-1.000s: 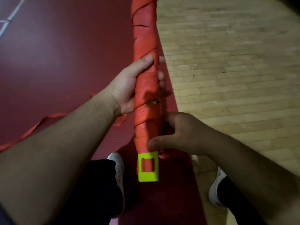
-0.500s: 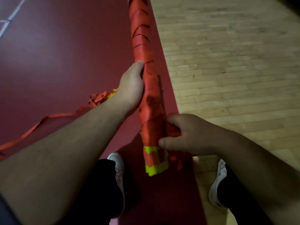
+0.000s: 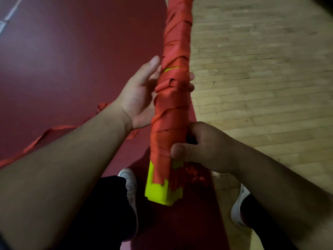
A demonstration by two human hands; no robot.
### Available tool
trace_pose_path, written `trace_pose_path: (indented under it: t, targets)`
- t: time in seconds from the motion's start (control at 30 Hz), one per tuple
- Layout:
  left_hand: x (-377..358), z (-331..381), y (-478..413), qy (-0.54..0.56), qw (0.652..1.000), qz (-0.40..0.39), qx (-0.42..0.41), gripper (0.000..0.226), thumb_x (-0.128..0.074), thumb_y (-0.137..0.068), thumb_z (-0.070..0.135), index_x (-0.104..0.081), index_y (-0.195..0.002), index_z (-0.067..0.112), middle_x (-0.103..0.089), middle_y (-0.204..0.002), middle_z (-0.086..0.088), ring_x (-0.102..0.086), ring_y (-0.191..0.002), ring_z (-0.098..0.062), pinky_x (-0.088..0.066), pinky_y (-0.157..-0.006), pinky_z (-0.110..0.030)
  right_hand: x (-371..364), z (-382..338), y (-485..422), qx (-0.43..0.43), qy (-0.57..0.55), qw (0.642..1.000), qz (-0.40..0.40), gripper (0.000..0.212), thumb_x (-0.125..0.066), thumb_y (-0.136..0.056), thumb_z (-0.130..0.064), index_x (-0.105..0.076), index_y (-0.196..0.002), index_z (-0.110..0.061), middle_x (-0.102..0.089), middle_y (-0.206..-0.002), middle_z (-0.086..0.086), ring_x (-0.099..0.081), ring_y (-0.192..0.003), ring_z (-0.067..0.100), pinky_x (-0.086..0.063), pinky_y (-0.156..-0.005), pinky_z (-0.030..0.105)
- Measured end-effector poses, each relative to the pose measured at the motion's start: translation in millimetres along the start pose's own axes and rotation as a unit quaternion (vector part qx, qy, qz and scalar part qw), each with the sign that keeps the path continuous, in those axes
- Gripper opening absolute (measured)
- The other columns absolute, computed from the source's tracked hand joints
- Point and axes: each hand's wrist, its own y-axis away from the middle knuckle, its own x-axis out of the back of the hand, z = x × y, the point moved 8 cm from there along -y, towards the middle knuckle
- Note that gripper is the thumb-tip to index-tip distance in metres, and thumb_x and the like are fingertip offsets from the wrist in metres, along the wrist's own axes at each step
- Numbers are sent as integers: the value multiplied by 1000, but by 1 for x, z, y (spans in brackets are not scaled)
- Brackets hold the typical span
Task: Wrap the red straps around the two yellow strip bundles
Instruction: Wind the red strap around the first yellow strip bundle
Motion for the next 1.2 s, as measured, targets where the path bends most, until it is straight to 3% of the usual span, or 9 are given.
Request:
trace_pose_path:
  t: [0.13, 0.27, 0.4, 0.5, 0.77, 0.93, 1.03, 1.13, 1.2]
  targets:
    - [-8, -10, -4, -60, 998, 31, 19, 56, -53, -92, 33, -53, -130, -9, -69, -99, -13, -66, -84, -22, -56, -81, -36, -10, 4, -5, 8, -22, 999, -24, 18, -70, -74, -19, -70, -92, -18, -77, -84, -9, -72, -83, 3, -53, -77, 17]
    - [-2, -7, -5, -70, 997, 32, -2, 24, -57, -90, 21, -63, -107, 6, -68, -85, -8, -65, -75, -19, -57, -77, -36, 4, 22, -7, -54, 118, 992, 5, 34, -79, -75, -46, -72, -103, -29, -77, -102, -9, -72, -99, 6, -56, -92, 30]
    - [9, 7, -4, -37, 996, 78, -32, 17, -53, -93, 5, -59, -101, 19, -65, -69, -1, -62, -57, -13, -53, -55, -25, 28, 42, 0, -163, 396, 904, -6, 36, -78, -81, -47, -70, -112, -30, -72, -104, -10, -66, -95, 6, -52, -86, 28]
    - [18, 21, -2, -33, 992, 106, -52, 21, -47, -96, 2, -57, -101, 20, -63, -63, 3, -61, -52, -10, -51, -51, -22, 42, 44, 4, -192, 487, 852, 11, 22, -68, -91, -41, -69, -107, -25, -66, -96, -6, -61, -84, 11, -50, -74, 30]
    - [48, 22, -2, -136, 962, 227, -73, 16, -58, -92, 0, -64, -97, 14, -66, -74, -8, -64, -69, -25, -54, -57, -30, 39, 13, 0, -86, 410, 901, 111, 12, -62, -93, -27, -69, -88, -19, -65, -72, -8, -59, -68, 4, -44, -63, 26]
    - [48, 17, -1, -118, 948, 283, -86, 22, -56, -90, 4, -63, -110, 10, -63, -70, -2, -60, -54, -14, -51, -53, -26, 40, 12, 2, -112, 330, 918, 187, 60, -57, -75, -77, -66, -77, -18, -66, -69, -1, -62, -64, 14, -50, -64, 40]
    - [41, 17, -4, -56, 960, 255, -99, 31, -51, -91, 2, -58, -121, 7, -61, -72, -3, -58, -53, -15, -49, -51, -24, 37, 12, 3, -125, 364, 898, 215, 61, -61, -67, -81, -62, -76, -21, -64, -69, -4, -62, -66, 13, -51, -64, 39]
    - [38, 14, -7, 5, 969, 224, -106, 55, -58, -90, -3, -45, -142, 11, -67, -79, -3, -61, -58, -16, -52, -55, -26, 36, 15, 1, -121, 339, 909, 210, 63, -66, -61, -82, -67, -84, -24, -70, -72, -5, -67, -71, 9, -56, -71, 42]
    - [37, 9, -8, 11, 973, 215, -79, 55, -68, -84, -1, -48, -135, 5, -64, -78, -6, -59, -57, -17, -52, -54, -28, 38, 15, 1, -118, 341, 911, 201, 68, -65, -55, -84, -70, -89, -26, -71, -76, -6, -67, -73, 8, -57, -73, 43]
